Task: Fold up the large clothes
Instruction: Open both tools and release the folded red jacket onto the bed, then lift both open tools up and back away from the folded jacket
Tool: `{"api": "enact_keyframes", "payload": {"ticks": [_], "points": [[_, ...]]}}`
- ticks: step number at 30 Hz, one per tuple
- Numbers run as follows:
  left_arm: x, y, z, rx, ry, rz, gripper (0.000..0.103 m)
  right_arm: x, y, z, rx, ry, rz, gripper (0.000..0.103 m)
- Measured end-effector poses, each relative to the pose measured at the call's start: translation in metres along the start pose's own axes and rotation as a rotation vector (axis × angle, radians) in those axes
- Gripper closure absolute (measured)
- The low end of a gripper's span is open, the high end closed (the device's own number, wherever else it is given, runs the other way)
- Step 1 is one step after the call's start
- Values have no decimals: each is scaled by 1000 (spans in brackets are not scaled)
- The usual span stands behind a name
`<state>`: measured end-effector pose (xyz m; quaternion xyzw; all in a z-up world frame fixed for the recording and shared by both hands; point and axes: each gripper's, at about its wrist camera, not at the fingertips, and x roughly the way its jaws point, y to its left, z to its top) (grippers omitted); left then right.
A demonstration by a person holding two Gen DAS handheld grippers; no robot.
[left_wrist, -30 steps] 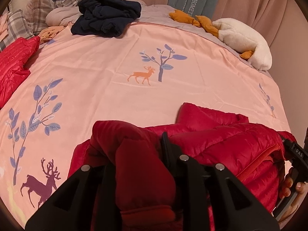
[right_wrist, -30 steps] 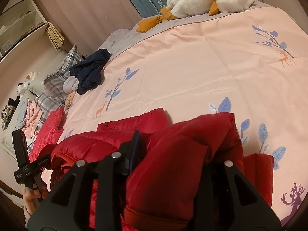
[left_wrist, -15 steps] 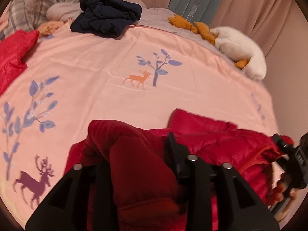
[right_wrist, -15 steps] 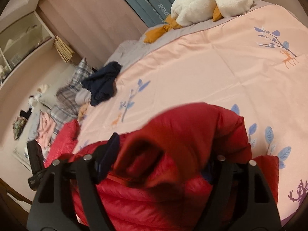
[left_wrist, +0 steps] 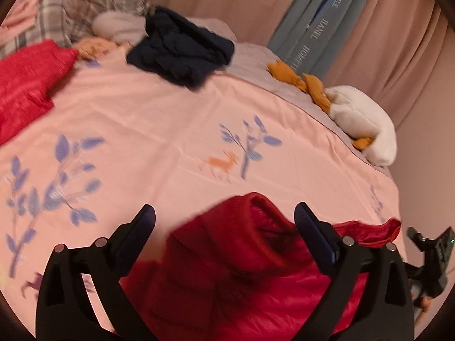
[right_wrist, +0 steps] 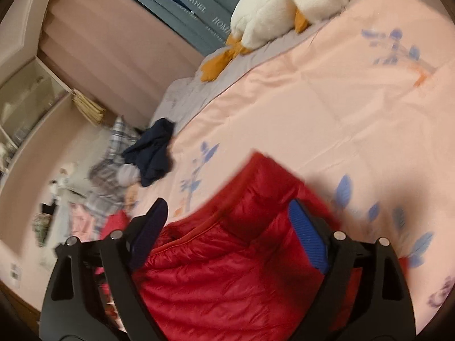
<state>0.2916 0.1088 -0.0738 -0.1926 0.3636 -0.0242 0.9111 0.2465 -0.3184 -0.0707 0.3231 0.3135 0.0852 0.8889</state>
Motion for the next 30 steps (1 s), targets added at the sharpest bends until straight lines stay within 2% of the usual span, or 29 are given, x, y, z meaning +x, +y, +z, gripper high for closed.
{"api": "enact_keyframes", "payload": {"ticks": [3, 6, 8, 10, 13, 15, 16, 18, 22, 25, 30], "points": [[-8, 1, 2, 50, -23, 70, 5, -9, 22, -12, -168, -3, -101, 15], [-22, -5, -8, 132, -59, 58, 4, -8, 53, -39, -425, -12, -192, 16], [-20, -20, -21, 236, -36, 66, 4, 6, 62, -53, -514, 30, -240, 17], [-5, -31, -34, 301, 13, 72, 4, 22, 58, -59, -518, 85, -257, 19], [22, -30, -48, 304, 85, 87, 4, 59, 41, -67, -498, 193, -352, 21], [44, -24, -57, 298, 147, 122, 5, 71, 29, -71, -470, 244, -354, 21], [57, -20, -62, 286, 189, 127, 5, 72, 25, -70, -450, 249, -346, 21], [64, -14, -66, 260, 212, 118, 4, 67, 23, -69, -431, 238, -341, 22], [44, -18, -63, 269, 168, 145, 5, 29, 34, -73, -431, 144, -309, 22], [14, -26, -68, 302, 107, 146, 4, -5, 46, -83, -450, 83, -271, 22], [-38, -37, -97, 328, 17, 109, 4, -48, 63, -112, -499, 29, -237, 22]]}}
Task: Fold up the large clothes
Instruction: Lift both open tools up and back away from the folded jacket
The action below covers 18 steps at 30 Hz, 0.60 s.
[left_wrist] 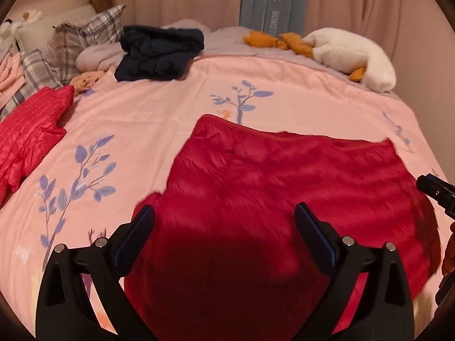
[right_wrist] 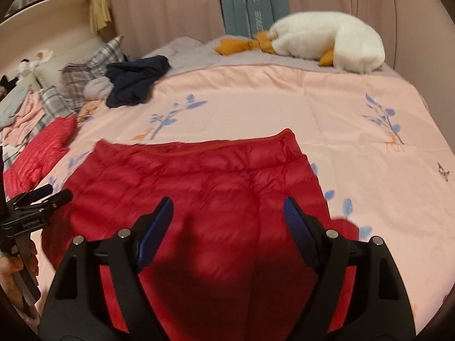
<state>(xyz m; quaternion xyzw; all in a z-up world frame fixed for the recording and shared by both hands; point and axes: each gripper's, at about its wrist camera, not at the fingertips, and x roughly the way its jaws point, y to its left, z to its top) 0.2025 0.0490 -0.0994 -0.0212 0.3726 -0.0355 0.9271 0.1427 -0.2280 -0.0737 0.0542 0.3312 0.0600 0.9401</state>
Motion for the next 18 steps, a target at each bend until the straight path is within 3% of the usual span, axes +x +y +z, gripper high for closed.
{"api": "enact_keyframes", "payload": {"ticks": [3, 5, 8, 13, 18], "points": [[-19, -9, -19, 11, -35, -14, 4, -12, 8, -22, -11, -24, -6, 18], [-22, -13, -29, 16, -44, -24, 4, -4, 11, -35, -34, 5, -39, 18], [-8, -19, -42, 40, -8, -2, 4, 12, 12, -51, -34, 48, -55, 18], [2, -21, -51, 54, 7, 16, 4, 12, 11, -50, -10, 57, -60, 17], [-19, -26, -51, 35, -19, -1, 4, -18, 28, -52, -29, -12, -19, 17]]}}
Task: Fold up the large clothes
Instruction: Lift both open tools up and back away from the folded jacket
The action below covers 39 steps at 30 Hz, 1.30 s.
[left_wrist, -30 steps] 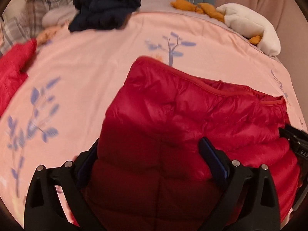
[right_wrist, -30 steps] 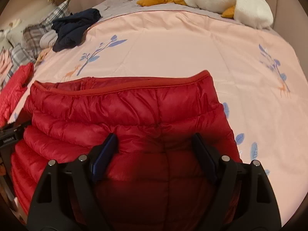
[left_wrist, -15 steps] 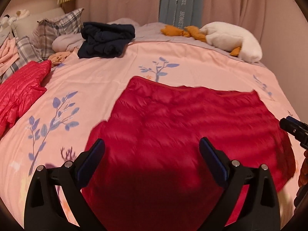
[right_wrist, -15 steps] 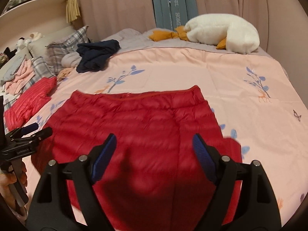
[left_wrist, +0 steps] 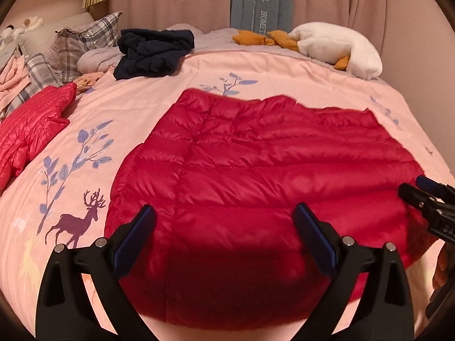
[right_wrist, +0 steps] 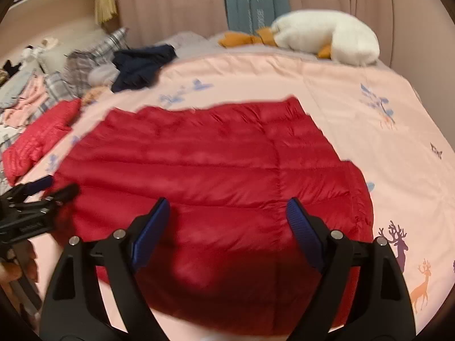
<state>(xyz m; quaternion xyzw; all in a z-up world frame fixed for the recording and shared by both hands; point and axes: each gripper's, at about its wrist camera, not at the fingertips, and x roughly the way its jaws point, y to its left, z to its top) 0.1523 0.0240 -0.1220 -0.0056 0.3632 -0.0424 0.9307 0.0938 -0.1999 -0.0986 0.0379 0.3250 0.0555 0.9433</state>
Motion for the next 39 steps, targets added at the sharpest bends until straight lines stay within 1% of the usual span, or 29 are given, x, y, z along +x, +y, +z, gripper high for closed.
{"api": "enact_keyframes", "payload": {"ticks": [3, 6, 9, 11, 14, 17, 20, 22, 23, 25, 29, 31, 34, 37, 39], "points": [[-10, -8, -3, 10, -20, -9, 4, -8, 13, -3, -21, -17, 16, 17], [-11, -20, -7, 30, -25, -24, 4, 4, 22, -9, -41, 16, 2, 17], [-1, -27, -14, 45, 1, -21, 4, 22, 23, -16, -42, 68, -3, 16], [7, -29, -16, 58, 22, -14, 4, 28, 22, -17, -28, 90, 9, 14], [9, -30, -18, 73, 34, -12, 4, 21, 15, -16, 18, 90, 30, 15], [1, -24, -17, 54, 34, -16, 4, 2, 12, -16, 28, 47, 26, 15], [-10, -14, -19, 17, 17, 10, 4, -19, 4, -19, 32, -3, -12, 15], [-14, -6, -21, -4, 17, 14, 4, -26, -6, -21, 49, -18, -46, 15], [-15, -3, -21, -11, 19, 18, 4, -25, -11, -23, 63, -14, -58, 15], [-13, 2, -24, -16, 27, 30, 4, -18, -24, -27, 100, 22, -71, 15], [-7, 6, -27, -19, 56, 27, 4, 0, -34, -37, 127, 74, -65, 14], [-4, 5, -28, -9, 60, 32, 4, 3, -37, -40, 142, 80, -53, 14], [-2, 7, -29, -14, 64, 32, 3, 2, -42, -41, 172, 87, -38, 14], [-3, 11, -30, -31, 71, 35, 2, -5, -46, -39, 196, 91, -52, 14], [-10, 14, -30, -45, 81, 39, 2, -17, -48, -37, 207, 91, -69, 14]]}}
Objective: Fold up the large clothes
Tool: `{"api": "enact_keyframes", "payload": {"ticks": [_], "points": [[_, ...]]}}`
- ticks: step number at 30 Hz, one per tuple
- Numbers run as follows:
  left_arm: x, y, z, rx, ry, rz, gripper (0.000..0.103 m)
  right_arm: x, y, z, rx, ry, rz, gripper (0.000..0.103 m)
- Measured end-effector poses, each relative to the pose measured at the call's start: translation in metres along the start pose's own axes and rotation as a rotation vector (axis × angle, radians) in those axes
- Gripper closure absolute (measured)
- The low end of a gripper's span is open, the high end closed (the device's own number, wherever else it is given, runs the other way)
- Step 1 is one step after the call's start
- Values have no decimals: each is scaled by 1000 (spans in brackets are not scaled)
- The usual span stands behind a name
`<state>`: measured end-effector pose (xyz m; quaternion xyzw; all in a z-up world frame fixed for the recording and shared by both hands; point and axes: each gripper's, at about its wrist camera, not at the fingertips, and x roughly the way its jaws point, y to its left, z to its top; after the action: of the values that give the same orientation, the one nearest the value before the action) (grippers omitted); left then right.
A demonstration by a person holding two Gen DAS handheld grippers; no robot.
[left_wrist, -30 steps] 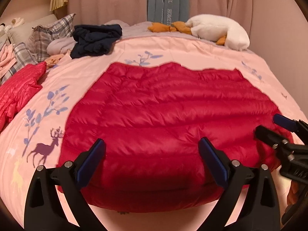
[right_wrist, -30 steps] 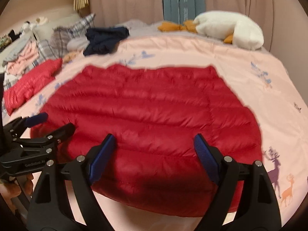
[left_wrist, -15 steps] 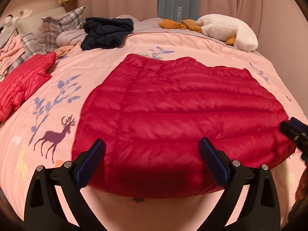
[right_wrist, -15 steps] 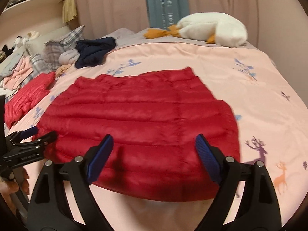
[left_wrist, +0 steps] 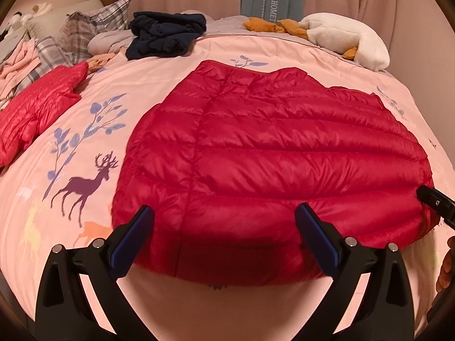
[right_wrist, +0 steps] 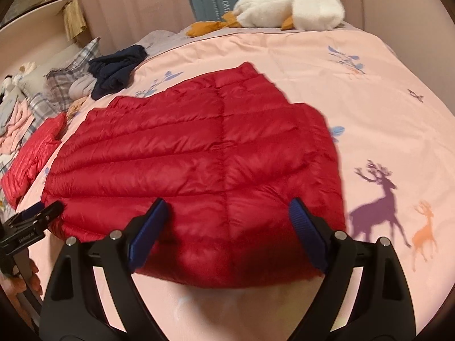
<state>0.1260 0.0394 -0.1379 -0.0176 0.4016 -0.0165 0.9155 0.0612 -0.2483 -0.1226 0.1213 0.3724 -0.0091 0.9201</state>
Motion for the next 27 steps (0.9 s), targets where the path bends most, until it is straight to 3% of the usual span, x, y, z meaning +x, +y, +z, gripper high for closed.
{"api": "enact_keyframes", "payload": {"ticks": [2, 5, 12, 16, 20, 27], "points": [[-12, 2, 0, -3, -5, 3, 2, -19, 3, 2, -11, -11, 10, 14], [-41, 2, 4, -8, -23, -14, 2, -53, 14, 5, -33, -41, 15, 2], [-132, -11, 20, -2, -118, -91, 1, -123, 44, 8, -79, -96, 5, 2], [-174, -19, 19, 17, -193, -46, 1, -159, 58, 6, -115, -150, 8, 2], [-203, -21, 17, 17, -219, -33, 1, -183, 66, 0, -136, -173, 10, 2], [-227, -30, 4, 50, -246, 8, 1, -193, 79, -21, -177, -161, 13, 2]]}}
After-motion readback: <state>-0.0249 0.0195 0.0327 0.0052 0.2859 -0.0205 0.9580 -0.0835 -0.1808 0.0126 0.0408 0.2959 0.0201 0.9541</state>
